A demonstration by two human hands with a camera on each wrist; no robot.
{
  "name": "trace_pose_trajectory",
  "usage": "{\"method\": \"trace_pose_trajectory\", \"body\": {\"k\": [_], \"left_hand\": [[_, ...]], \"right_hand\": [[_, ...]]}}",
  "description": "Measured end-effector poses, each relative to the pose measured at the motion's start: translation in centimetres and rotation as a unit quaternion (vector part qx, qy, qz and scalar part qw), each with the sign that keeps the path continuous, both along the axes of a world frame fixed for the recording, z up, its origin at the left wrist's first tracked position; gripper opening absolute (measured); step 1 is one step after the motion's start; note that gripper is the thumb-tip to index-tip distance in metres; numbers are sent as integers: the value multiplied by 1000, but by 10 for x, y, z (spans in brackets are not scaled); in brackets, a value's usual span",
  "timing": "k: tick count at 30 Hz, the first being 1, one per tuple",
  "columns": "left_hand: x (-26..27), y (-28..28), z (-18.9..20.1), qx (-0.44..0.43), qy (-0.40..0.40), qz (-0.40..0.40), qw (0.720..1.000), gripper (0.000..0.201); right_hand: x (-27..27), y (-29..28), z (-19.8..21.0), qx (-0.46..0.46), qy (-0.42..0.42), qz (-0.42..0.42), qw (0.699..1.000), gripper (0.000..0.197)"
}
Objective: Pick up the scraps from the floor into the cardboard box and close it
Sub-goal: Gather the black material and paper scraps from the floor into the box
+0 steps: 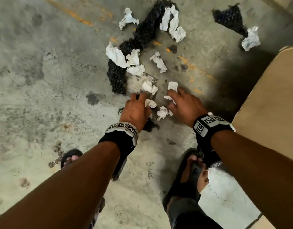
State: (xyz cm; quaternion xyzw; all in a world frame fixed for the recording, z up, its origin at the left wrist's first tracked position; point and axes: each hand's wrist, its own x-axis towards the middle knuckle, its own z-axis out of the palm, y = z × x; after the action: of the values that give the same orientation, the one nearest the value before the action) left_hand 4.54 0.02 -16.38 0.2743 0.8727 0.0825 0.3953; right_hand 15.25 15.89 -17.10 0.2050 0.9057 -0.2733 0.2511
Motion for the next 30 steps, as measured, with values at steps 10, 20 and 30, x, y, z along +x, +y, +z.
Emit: {"method": "trace_pose_trajectory", "body": {"k": [10,20,30], "left_hand": [[-28,-24,27,37,21,11,999,26],[-43,-8,43,16,79,-41,996,51],[-42,24,6,-32,74,-169,982,72]], "right_hand": [[0,-7,18,-2,85,-246,965,34],[16,-22,30,-23,60,-240,969,20],[9,-57,13,-56,-10,-144,988,49]]}}
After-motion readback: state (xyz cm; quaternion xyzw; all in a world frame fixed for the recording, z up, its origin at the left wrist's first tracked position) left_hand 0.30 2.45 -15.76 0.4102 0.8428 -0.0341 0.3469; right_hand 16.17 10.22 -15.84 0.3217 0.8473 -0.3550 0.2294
